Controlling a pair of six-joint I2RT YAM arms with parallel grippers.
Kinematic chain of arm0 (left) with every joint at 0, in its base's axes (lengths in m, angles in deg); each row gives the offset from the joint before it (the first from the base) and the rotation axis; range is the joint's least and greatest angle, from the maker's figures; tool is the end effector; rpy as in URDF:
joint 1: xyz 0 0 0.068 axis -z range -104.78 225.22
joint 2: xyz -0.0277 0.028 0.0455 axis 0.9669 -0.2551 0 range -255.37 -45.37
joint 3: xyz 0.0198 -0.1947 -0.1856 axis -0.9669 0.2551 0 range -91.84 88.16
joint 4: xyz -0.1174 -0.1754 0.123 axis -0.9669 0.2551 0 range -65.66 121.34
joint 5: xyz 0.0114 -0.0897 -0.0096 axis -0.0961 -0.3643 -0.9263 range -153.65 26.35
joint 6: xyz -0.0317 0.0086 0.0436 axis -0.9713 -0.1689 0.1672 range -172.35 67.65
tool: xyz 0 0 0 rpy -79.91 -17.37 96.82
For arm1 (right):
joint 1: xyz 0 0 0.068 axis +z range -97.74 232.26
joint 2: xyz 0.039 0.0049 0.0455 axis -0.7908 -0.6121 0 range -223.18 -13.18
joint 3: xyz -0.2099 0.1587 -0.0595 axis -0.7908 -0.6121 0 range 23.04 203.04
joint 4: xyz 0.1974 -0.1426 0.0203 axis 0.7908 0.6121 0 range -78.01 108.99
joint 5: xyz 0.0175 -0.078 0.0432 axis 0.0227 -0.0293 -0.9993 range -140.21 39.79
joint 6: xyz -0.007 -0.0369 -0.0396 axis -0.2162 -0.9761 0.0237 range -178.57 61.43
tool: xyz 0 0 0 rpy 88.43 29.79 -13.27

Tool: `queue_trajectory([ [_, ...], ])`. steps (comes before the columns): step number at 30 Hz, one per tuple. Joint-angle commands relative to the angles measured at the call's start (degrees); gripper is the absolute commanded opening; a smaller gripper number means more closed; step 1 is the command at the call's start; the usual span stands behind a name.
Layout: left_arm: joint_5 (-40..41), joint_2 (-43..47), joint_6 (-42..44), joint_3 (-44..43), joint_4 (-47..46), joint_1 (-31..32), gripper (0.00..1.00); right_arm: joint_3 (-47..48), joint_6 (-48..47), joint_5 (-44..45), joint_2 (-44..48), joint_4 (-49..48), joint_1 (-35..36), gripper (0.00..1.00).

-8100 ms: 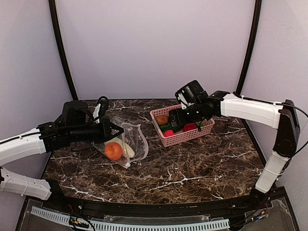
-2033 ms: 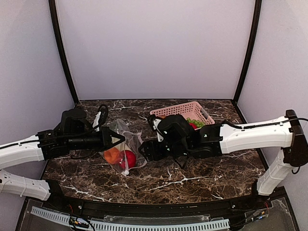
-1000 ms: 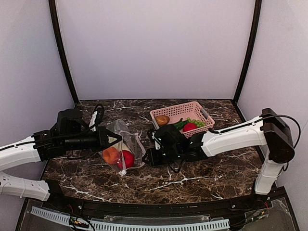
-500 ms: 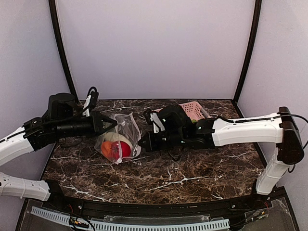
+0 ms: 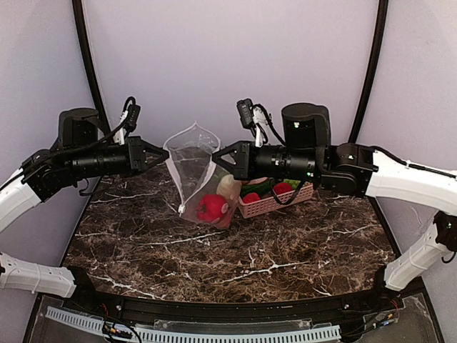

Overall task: Place the food in the zip-top bag and seal the zipper
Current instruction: Adjust the zipper food storage bag at the center of the board.

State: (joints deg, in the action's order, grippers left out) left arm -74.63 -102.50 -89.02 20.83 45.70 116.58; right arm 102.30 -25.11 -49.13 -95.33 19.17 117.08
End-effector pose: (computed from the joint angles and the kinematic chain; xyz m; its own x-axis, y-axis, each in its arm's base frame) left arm 0.1446 -0.1366 0.4104 -0.5878 -0.2637 -0.7649 0.5460 0.5684 -0.6155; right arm 0.1380 0.2916 0.4011 -0.5566 0.1117 -0.8232 -0.7073 0.4561 0.5401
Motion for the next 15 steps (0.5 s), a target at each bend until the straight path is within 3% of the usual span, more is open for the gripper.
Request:
queue_trajectory([
  [1,-1.7,-0.1,-0.9,4.1,0.3,-0.3,0.01,-1.2,0.3,-0.4,-0.9,-0.4,-0.1,0.0],
  [4,-1.5,-0.2,-1.3,5.4,0.5,-0.3,0.06,-1.8,1.8,1.2,-1.5,-0.3,-0.2,0.0],
  [6,-1.8,-0.2,-1.3,6.1,0.9,-0.3,0.18,-1.3,3.0,3.2,-2.5,1.3,-0.2,0.0],
  [11,-4.0,0.3,-1.5,7.6,2.3,-0.3,0.6,-0.9,4.1,5.1,-4.0,1.9,-0.1,0.0],
  [15,-6.6,1.9,-2.5,9.6,2.0,-0.2,0.77,-0.4,4.1,5.8,-5.1,1.9,-0.1,0.0],
])
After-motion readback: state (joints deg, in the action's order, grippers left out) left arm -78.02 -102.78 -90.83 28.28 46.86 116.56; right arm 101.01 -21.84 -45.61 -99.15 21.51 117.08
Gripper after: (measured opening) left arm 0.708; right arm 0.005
